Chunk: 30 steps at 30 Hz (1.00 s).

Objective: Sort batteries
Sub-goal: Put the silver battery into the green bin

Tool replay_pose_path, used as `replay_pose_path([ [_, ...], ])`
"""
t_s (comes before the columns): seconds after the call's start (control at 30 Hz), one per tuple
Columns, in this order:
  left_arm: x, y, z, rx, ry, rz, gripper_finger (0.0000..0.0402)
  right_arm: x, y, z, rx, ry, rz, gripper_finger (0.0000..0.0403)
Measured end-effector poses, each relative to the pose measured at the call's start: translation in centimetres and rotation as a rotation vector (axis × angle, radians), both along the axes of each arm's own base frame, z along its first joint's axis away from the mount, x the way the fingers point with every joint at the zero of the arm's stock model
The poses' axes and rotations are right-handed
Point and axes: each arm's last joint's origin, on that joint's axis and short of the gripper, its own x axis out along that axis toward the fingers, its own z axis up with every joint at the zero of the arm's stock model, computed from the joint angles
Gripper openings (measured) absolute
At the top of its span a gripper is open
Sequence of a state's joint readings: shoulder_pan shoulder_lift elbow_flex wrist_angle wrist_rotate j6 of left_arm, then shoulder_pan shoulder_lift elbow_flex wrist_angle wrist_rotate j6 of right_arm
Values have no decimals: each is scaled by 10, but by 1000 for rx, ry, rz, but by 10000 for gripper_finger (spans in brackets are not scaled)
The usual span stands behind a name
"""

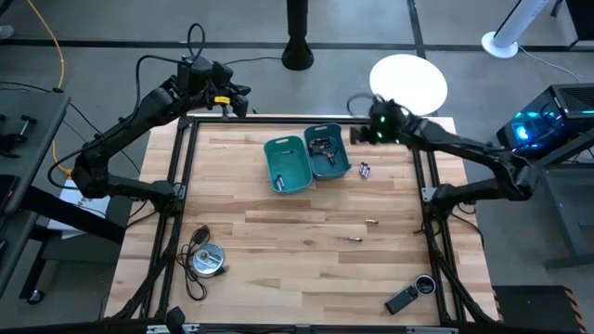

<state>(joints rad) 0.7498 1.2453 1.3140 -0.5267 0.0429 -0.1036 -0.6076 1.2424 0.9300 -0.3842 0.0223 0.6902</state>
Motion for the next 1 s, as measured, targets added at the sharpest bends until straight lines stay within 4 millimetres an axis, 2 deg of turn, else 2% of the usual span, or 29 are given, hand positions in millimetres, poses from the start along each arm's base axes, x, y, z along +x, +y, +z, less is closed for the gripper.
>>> replay_pose_path([
  [0.07, 0, 0, 0, 0, 0, 0, 0, 18, -4, 12, -37, -65, 50, 22],
  [0.17, 0, 0, 0, -7, -6, 5, 0, 50, -6, 9, 0, -58, 139, 28],
  [0.23, 0, 0, 0, -16, -13, 11, 0, 74, -4, 1, 40, -57, 218, 37],
  [0.37, 0, 0, 0, -17, -13, 11, 0, 125, 7, -31, 97, -44, 394, 49],
  [0.47, 0, 0, 0, -17, -13, 12, 0, 154, 14, -34, 113, -74, 467, 61],
  [0.53, 0, 0, 0, -18, -13, 12, 0, 164, 17, -32, 96, -46, 515, 75],
  [0.67, 0, 0, -1, -21, -6, 11, 0, 165, 16, -19, 38, 74, 543, 112],
  [0.83, -1, -1, -3, -14, 28, -2, 0, 142, 20, -2, 35, 222, 588, 147],
  [0.9, -1, -1, -3, -19, 33, -3, 0, 127, 31, -4, 78, 309, 635, 155],
  [1.0, -1, -1, -3, -19, 34, -3, 0, 101, 58, -8, 138, 435, 713, 157],
])
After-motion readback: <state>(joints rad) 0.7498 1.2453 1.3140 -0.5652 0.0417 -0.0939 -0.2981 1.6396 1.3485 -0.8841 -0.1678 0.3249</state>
